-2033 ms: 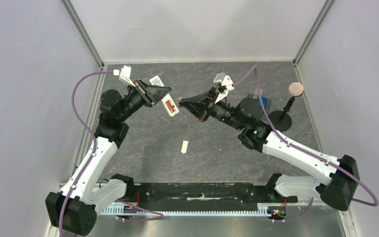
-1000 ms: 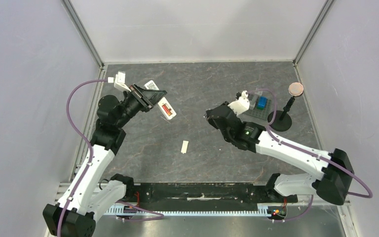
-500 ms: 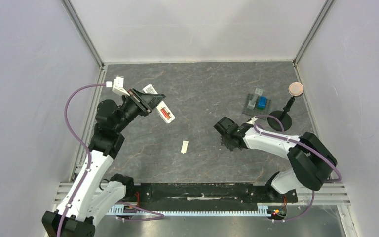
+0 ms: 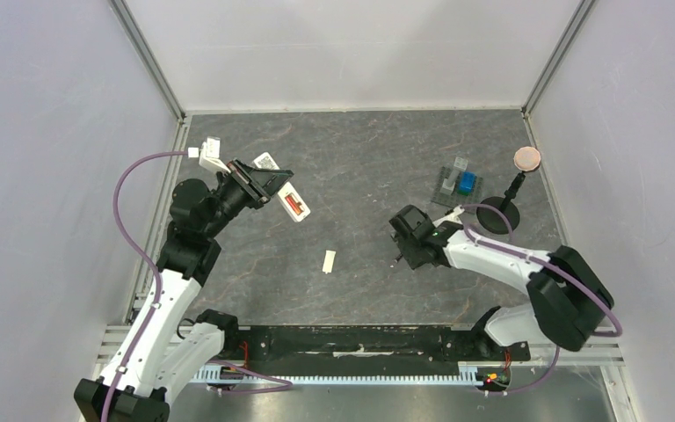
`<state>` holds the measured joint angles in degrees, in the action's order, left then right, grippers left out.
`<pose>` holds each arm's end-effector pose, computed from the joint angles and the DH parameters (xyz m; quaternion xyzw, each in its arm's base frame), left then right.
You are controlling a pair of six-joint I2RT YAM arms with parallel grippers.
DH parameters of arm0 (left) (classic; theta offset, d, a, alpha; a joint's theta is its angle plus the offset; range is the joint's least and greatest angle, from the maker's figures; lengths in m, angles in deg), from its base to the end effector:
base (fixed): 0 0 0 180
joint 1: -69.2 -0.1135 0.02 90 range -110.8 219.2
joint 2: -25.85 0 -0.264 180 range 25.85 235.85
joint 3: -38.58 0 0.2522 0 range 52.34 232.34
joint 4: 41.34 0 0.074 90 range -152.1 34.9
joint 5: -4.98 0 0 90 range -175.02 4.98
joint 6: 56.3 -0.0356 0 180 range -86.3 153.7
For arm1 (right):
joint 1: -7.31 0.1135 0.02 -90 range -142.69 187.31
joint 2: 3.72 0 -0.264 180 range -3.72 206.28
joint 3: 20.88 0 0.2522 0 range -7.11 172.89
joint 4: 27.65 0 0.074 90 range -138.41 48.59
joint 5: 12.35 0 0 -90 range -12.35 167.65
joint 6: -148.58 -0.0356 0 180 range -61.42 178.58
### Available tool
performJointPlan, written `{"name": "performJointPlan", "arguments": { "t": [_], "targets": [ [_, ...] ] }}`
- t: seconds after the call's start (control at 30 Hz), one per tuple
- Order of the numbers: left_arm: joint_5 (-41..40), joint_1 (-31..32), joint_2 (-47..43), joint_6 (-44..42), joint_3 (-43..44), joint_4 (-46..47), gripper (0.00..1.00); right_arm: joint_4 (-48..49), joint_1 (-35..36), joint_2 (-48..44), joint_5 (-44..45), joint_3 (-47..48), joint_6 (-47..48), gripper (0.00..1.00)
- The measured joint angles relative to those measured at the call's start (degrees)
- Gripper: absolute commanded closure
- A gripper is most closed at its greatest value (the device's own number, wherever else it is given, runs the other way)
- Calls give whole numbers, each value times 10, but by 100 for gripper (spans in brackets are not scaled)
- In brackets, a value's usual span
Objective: Load the batteries into the remote control
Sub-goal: Place the battery at the center of the board, then pick up the battery from the center of the board.
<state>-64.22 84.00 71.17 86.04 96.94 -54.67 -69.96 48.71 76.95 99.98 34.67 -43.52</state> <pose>0.1779 -0.0601 0.3576 -0.1038 0.7011 -0.4902 0.5073 0.1939 0.1529 0.1682 0.5188 0.8111 0.1229 0.2405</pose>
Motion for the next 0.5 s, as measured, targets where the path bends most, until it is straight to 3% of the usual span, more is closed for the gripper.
{"name": "performJointPlan", "arguments": {
  "t": [0.23, 0.37, 0.5],
  "targets": [
    [-10, 0, -1, -8, -3, -1, 98, 37, 0, -115, 52, -12, 136, 47],
    [-13, 0, -2, -10, -11, -1, 98, 126, 0, -169, 75, -45, 333, 52],
    [-13, 0, -3, -14, -12, -1, 98, 225, 0, -187, 41, -75, 583, 45]
  ]
}}
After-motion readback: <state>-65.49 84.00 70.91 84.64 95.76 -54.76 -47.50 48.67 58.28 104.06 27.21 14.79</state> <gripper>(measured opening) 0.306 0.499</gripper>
